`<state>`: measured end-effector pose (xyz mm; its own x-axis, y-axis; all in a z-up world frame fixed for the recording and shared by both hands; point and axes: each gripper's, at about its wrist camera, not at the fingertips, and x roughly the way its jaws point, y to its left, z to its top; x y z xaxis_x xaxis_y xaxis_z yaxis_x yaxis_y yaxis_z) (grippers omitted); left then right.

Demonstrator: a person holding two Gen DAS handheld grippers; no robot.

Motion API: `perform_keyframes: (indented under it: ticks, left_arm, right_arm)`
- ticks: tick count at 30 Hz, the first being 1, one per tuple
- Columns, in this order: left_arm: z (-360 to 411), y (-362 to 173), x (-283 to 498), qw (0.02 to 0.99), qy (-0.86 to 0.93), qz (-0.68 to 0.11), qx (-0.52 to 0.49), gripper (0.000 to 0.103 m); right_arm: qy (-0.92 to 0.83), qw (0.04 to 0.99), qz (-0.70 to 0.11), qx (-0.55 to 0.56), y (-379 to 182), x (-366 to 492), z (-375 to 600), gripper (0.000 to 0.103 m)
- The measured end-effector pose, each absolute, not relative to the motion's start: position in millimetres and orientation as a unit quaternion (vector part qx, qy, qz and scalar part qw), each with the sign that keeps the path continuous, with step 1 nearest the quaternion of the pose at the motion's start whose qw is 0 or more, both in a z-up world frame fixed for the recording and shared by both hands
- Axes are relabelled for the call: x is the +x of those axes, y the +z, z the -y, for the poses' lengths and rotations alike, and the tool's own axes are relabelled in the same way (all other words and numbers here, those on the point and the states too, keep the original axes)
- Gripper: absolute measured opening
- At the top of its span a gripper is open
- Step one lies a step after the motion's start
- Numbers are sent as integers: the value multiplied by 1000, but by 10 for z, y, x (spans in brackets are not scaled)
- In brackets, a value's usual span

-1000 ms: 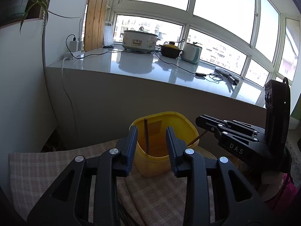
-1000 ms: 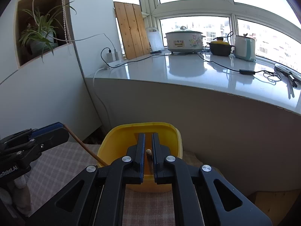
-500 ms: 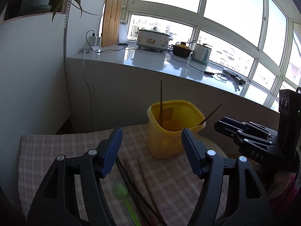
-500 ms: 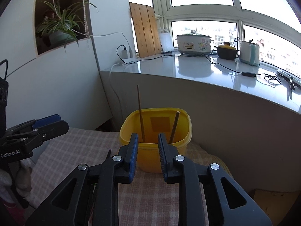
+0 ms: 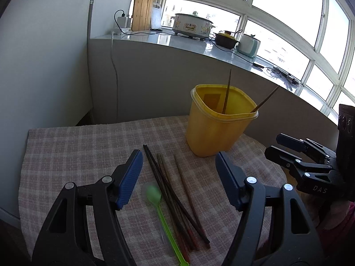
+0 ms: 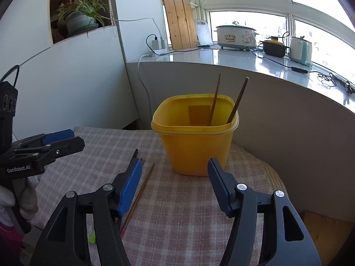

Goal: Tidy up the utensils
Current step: 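Move both open tools back down to the utensils on the cloth, then grasp the white plastic spoon with the left tool while the right tool grasps a wooden chopstick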

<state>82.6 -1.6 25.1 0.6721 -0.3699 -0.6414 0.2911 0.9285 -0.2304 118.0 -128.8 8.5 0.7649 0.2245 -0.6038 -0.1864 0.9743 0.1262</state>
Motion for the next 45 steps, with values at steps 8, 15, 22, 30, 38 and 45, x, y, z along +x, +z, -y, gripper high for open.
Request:
perform_keyframes:
  ticks: [8, 15, 22, 30, 38, 45]
  left_arm:
    - [-214, -236, 885, 887, -165, -425, -70, 70]
    - [-439, -636, 958, 856, -163, -477, -113, 57]
    - [-242, -842, 981, 831, -197, -509, -108, 43]
    - [-84, -1037, 1082, 817, -200, -534, -89, 31]
    - [-43, -1065, 1164, 819, -196, -533, -77, 19]
    - [-105, -1087, 1234, 818, -201, -532, -92, 10]
  right_arm:
    - [147, 915, -375, 30, -235, 1228, 1154, 70]
    - [169, 895, -414, -10, -451, 1260, 945, 70]
    - [178, 869, -461, 16, -674, 1427, 859, 70]
    - [174, 849, -498, 35, -888, 1592, 802, 57]
    - [183, 837, -515, 36, -985, 1693, 684, 45]
    - [185, 822, -537, 48, -1111, 1837, 612, 38]
